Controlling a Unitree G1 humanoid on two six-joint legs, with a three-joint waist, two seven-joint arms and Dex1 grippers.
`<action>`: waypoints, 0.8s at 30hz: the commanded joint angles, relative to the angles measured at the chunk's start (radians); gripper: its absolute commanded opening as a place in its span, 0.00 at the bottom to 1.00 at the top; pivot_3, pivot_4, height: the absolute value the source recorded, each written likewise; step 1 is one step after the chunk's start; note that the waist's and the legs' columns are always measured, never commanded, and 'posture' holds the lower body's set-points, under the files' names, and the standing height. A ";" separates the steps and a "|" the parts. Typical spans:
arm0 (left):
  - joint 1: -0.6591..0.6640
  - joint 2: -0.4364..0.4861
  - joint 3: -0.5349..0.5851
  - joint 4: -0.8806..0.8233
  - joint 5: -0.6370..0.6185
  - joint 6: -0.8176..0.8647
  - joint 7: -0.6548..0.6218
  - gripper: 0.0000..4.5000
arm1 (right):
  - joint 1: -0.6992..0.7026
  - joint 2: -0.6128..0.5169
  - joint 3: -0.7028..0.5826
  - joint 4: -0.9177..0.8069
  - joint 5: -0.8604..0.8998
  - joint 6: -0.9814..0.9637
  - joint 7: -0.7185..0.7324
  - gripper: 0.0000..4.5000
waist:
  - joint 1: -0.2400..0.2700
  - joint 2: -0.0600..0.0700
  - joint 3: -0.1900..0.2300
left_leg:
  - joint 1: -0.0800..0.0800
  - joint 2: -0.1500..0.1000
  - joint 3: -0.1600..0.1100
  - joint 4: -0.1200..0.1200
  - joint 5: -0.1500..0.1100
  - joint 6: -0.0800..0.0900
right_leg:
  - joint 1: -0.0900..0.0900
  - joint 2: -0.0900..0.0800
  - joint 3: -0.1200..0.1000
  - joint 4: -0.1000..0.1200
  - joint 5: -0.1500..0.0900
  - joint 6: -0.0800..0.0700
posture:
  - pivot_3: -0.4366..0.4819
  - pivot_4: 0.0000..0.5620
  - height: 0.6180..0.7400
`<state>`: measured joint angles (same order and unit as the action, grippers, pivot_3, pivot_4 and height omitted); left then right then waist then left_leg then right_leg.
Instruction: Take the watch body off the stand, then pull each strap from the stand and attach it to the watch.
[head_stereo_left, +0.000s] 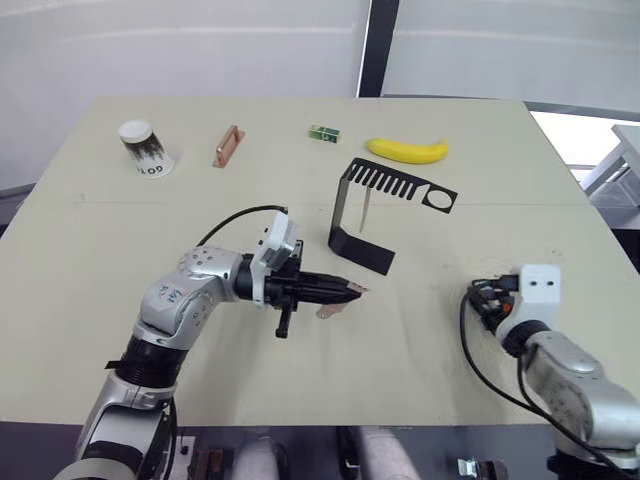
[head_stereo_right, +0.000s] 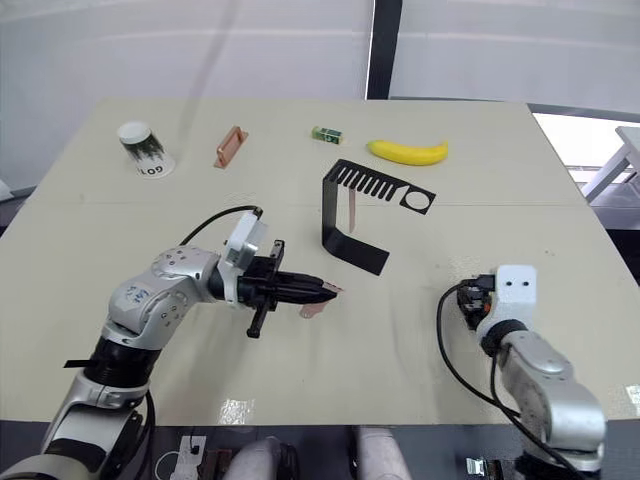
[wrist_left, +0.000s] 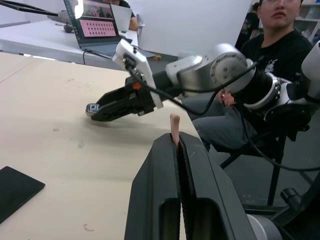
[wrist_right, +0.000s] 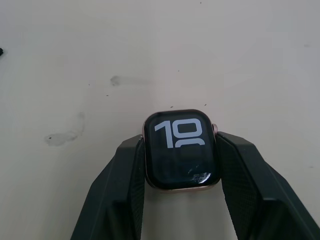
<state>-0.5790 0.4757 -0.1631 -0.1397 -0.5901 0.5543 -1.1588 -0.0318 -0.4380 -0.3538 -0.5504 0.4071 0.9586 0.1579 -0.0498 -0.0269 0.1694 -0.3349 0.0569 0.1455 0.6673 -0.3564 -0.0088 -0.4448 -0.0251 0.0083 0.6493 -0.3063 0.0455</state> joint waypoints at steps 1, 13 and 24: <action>-0.022 0.004 0.014 0.009 0.034 -0.075 -0.014 0.00 | -0.021 -0.072 -0.110 -0.096 0.202 0.177 0.124 0.36 | -0.002 0.000 0.000 | 0.000 0.000 0.000 0.000 0.000 0.000 | 0.000 0.000 0.000 0.000 0.000 0.000 | 0.48 0.27 1.00; -0.066 0.016 -0.050 0.112 0.252 -0.459 -0.113 0.00 | -0.272 -0.127 -0.206 0.012 0.724 0.651 0.207 0.36 | -0.001 0.000 0.000 | -0.001 0.000 0.000 0.000 0.000 0.000 | 0.000 0.000 0.000 -0.001 0.000 0.000 | 0.48 0.27 1.00; -0.109 0.002 -0.081 0.217 0.360 -0.675 -0.137 0.00 | -0.346 -0.116 -0.084 0.159 1.001 0.647 0.011 0.36 | -0.001 0.000 0.000 | -0.002 0.000 0.000 0.000 0.000 0.002 | 0.000 -0.001 0.000 -0.002 0.001 0.001 | 0.48 0.27 1.00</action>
<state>-0.6679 0.4810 -0.2420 0.0785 -0.2419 -0.0888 -1.2911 -0.3652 -0.5578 -0.4370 -0.3970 1.3527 1.6090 0.2059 -0.0506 -0.0268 0.1694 -0.3367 0.0570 0.1453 0.6674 -0.3565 -0.0066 -0.4450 -0.0259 0.0079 0.6476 -0.3057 0.0466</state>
